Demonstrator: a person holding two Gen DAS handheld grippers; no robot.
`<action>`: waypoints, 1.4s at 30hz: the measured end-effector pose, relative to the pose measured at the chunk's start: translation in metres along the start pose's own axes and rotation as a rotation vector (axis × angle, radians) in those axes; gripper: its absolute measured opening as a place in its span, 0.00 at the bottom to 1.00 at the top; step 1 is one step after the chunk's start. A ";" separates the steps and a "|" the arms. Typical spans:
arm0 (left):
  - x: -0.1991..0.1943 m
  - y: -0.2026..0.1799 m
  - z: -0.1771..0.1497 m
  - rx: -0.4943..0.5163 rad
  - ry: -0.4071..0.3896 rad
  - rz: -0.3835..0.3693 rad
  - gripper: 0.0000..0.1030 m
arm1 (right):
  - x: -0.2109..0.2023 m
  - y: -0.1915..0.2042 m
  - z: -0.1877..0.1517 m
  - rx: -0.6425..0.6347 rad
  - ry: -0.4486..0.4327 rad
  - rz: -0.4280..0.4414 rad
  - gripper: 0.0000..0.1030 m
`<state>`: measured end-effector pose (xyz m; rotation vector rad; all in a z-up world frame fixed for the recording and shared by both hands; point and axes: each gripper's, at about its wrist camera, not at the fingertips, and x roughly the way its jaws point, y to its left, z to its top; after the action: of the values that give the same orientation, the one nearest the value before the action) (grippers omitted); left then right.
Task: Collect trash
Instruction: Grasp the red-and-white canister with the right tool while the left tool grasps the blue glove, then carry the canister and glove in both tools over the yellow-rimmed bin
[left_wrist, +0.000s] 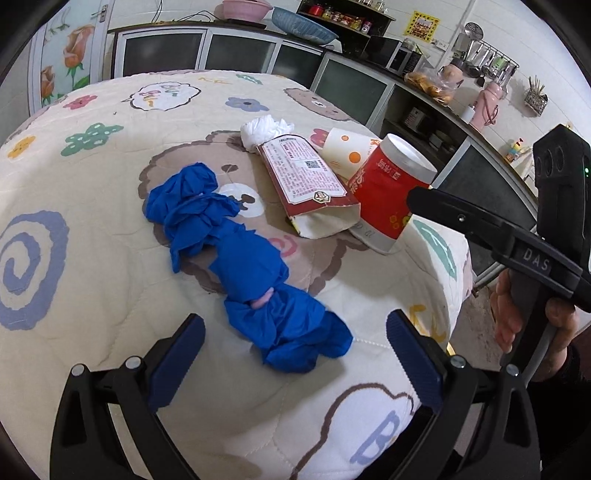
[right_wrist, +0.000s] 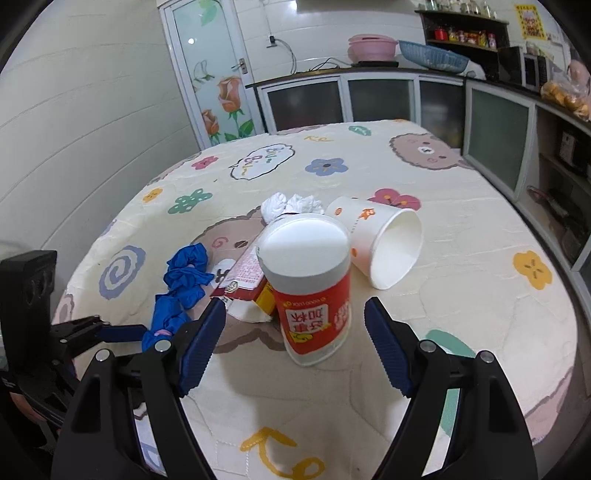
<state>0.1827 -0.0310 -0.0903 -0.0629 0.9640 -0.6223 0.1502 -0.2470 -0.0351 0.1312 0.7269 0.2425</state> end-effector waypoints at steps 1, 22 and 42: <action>0.001 0.000 0.001 0.000 0.003 -0.001 0.92 | 0.002 0.000 0.001 0.003 0.005 0.008 0.72; 0.016 0.006 0.002 -0.051 0.007 0.012 0.17 | 0.032 -0.016 0.006 0.059 0.033 0.046 0.44; -0.052 0.020 0.003 -0.032 -0.083 0.000 0.13 | -0.040 -0.039 -0.007 0.126 -0.070 -0.030 0.43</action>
<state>0.1731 0.0120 -0.0562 -0.1160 0.8938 -0.5999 0.1234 -0.2944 -0.0231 0.2470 0.6737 0.1626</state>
